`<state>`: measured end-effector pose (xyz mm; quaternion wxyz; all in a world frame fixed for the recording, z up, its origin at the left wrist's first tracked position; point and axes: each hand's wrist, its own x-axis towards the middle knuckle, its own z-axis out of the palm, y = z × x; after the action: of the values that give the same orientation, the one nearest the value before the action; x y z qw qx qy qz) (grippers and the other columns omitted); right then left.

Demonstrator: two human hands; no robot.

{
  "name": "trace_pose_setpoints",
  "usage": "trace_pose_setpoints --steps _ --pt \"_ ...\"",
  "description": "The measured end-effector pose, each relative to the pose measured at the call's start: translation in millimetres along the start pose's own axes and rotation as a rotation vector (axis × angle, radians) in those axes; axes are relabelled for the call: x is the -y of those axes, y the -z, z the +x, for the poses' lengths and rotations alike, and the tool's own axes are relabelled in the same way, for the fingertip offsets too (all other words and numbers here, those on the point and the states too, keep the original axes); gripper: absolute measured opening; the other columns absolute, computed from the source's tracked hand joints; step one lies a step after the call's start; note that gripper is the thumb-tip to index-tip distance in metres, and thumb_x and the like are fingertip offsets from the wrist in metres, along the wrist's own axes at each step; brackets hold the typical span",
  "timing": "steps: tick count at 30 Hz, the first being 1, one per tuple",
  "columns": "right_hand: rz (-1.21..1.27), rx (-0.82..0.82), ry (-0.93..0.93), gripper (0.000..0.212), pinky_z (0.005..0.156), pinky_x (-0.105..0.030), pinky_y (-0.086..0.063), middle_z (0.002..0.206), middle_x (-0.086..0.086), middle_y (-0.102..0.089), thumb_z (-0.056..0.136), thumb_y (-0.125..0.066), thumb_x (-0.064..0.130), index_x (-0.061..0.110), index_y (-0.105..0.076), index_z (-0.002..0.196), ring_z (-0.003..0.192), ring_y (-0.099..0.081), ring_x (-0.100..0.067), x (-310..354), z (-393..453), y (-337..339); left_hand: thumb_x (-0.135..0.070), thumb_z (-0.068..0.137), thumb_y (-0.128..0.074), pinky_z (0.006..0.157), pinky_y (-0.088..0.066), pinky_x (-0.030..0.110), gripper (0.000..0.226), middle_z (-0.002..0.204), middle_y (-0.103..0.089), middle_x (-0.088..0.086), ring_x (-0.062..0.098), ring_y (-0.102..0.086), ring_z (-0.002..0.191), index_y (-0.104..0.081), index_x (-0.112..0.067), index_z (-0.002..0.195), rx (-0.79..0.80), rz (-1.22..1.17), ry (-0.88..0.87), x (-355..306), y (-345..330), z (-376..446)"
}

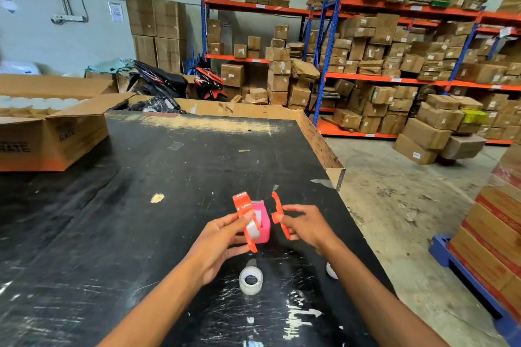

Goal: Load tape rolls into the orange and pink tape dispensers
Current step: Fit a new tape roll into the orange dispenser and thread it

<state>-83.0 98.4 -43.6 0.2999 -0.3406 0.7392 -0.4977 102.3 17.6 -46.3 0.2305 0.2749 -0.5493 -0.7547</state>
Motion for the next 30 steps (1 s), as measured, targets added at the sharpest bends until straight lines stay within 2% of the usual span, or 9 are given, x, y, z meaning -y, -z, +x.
trace_pose_setpoints --steps 2,4,8,13,18,21,24,27,30 --pt "0.151 0.087 0.015 0.027 0.057 -0.022 -0.057 0.073 -0.003 -0.071 0.082 -0.073 0.024 0.022 -0.070 0.109 0.059 -0.062 -0.008 8 -13 1 -0.042 0.068 -0.073 0.078 -0.058 0.035 0.049 0.096 -0.079 0.010 0.018 -0.074 0.079 -0.072 -0.016 0.110 -0.007 -0.019 -0.008 0 3 3" --pt "0.202 0.174 0.068 0.032 0.065 -0.023 -0.059 0.089 -0.004 -0.079 0.083 -0.072 0.028 0.024 -0.069 0.115 0.074 -0.073 -0.010 14 -26 1 -0.039 0.073 -0.071 0.079 -0.059 0.037 0.046 0.098 -0.078 0.012 0.020 -0.074 0.081 -0.071 -0.016 0.112 0.004 -0.030 -0.011 -1 3 6" --pt "0.235 0.230 0.126 0.037 0.071 -0.025 -0.061 0.099 -0.010 -0.078 0.085 -0.069 0.027 0.021 -0.066 0.121 0.090 -0.075 -0.021 18 -42 -3 -0.034 0.084 -0.065 0.091 -0.056 0.046 0.039 0.109 -0.074 0.021 0.031 -0.072 0.095 -0.069 -0.014 0.118 0.040 -0.026 -0.026 0 -2 8" --pt "0.229 0.194 0.143 0.039 0.072 -0.026 -0.061 0.090 -0.005 -0.079 0.083 -0.072 0.025 0.023 -0.065 0.122 0.086 -0.075 -0.014 12 -48 -3 -0.034 0.087 -0.063 0.096 -0.054 0.051 0.037 0.110 -0.074 0.021 0.039 -0.068 0.107 -0.069 -0.016 0.118 0.066 0.016 -0.053 0 -7 5" --pt "0.188 0.154 0.259 0.039 0.063 -0.016 -0.052 0.067 0.009 -0.073 0.082 -0.074 0.023 0.024 -0.066 0.121 0.064 -0.065 0.000 8 -54 -8 -0.041 0.081 -0.066 0.084 -0.060 0.038 0.038 0.107 -0.077 0.012 0.032 -0.071 0.104 -0.070 -0.026 0.116 0.069 0.101 -0.123 -1 -12 -1" --pt "0.230 0.158 0.328 0.027 0.064 -0.014 -0.052 0.067 0.010 -0.071 0.084 -0.072 0.019 0.039 -0.073 0.102 0.064 -0.063 0.000 9 -59 -9 -0.041 0.083 -0.064 0.083 -0.061 0.036 0.032 0.108 -0.077 0.010 0.031 -0.071 0.103 -0.071 -0.030 0.113 0.079 0.123 -0.153 -2 -13 -4" --pt "0.233 0.132 0.380 0.032 0.065 -0.014 -0.052 0.073 0.008 -0.070 0.084 -0.071 0.015 0.046 -0.075 0.089 0.065 -0.062 0.001 9 -63 -13 -0.038 0.086 -0.062 0.085 -0.059 0.041 0.030 0.111 -0.075 0.014 0.034 -0.070 0.103 -0.071 -0.030 0.113 0.068 0.121 -0.179 -4 -15 -5" --pt "0.231 0.068 0.403 0.029 0.072 -0.022 -0.055 0.083 -0.008 -0.060 0.082 -0.073 0.014 0.041 -0.074 0.092 0.071 -0.060 -0.007 8 -64 -18 -0.040 0.089 -0.058 0.088 -0.058 0.040 0.032 0.113 -0.074 0.010 0.028 -0.071 0.100 -0.069 -0.030 0.117 0.084 0.116 -0.185 -4 -17 -8" --pt "0.227 -0.006 0.418 0.026 0.081 -0.034 -0.055 0.086 -0.012 -0.053 0.080 -0.075 0.013 0.033 -0.073 0.096 0.076 -0.056 -0.014 9 -66 -24 -0.036 0.096 -0.048 0.093 -0.055 0.038 0.032 0.116 -0.074 0.004 0.019 -0.070 0.105 -0.065 -0.030 0.122 0.109 0.084 -0.159 -5 -21 -10"
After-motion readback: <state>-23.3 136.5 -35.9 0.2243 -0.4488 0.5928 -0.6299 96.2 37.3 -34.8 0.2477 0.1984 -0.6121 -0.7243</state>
